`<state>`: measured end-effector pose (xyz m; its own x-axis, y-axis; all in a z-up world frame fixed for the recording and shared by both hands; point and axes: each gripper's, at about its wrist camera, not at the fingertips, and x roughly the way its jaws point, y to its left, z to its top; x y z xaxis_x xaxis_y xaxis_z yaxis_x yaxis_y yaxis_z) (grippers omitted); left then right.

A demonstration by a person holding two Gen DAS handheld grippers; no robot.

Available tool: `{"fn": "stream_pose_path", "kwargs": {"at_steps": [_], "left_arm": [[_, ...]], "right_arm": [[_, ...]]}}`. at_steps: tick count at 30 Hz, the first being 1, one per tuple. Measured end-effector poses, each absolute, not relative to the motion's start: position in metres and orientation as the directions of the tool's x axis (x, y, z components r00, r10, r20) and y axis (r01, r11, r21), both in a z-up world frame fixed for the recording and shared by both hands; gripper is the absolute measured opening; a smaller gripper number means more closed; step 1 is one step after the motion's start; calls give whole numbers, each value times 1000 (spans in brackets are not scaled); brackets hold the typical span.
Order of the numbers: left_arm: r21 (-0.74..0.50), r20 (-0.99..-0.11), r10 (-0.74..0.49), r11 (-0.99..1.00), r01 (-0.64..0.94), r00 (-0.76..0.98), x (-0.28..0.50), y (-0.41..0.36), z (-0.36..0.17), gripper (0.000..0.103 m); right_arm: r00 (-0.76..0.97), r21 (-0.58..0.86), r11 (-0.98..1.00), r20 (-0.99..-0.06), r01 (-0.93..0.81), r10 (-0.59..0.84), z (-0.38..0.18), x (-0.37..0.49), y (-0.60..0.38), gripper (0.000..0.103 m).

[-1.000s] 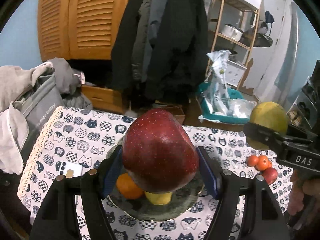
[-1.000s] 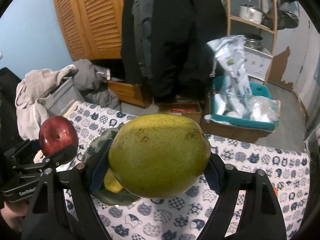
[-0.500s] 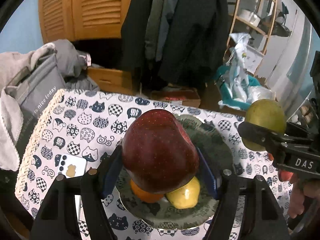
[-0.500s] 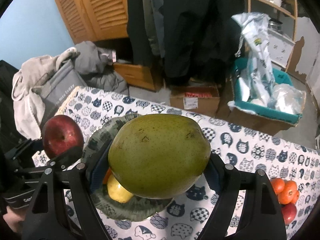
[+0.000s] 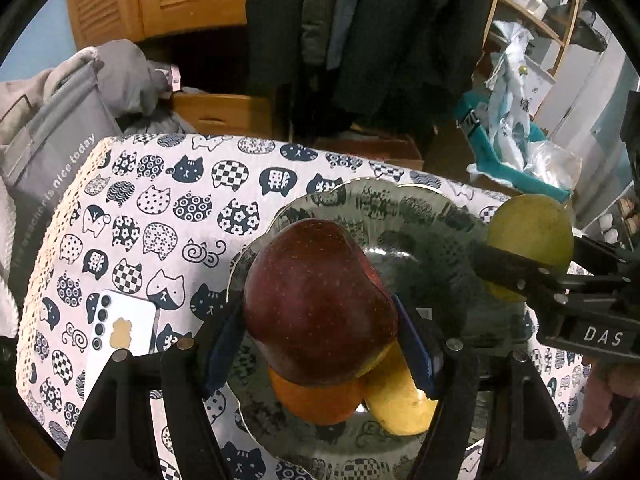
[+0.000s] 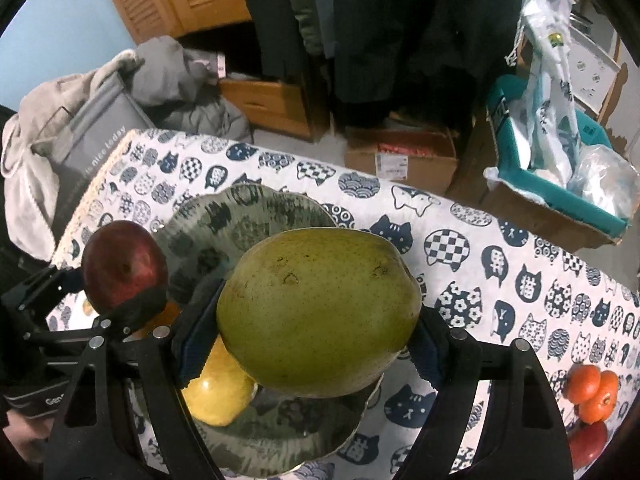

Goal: Organize fruits
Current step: 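Lower the apple into the bowl with the left tool while the right tool lowers the pear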

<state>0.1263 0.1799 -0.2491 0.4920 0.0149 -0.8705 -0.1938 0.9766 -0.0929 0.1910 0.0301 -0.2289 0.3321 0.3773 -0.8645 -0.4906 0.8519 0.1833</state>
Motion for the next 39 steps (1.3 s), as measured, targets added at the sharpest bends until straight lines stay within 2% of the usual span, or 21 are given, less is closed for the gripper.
{"fn": "stream_pose_path", "kwargs": {"at_steps": [8,13,20,23,33,37,39], "left_arm": [[-103,-882,1,975,-195,470,136,184,-261,73],[-153,-897,-47,966,-208,440,143,190,-275,73],[-144,-920,-49,965,-220,388,148,187,-293,72],[-148,-910,-44,963,-224,413,147,189,-288,70],[-120,-897,-4,965,-234,442,139,196,-269,73],[-76,-888,46,967,-243,458,130,198,-258,80],[-57,-883,66,968,-246,464,128,199,-254,80]], "right_arm": [[309,193,854,-875,-483,373,-243,197,32,82],[308,195,856,-876,-478,372,-246,199,32,82],[306,195,860,-878,-472,367,-250,201,29,82],[306,196,863,-879,-467,365,-251,202,27,82],[296,192,858,-884,-477,362,-255,200,34,82],[305,175,863,-887,-473,346,-256,200,37,82],[308,171,868,-888,-467,341,-255,200,38,82]]}}
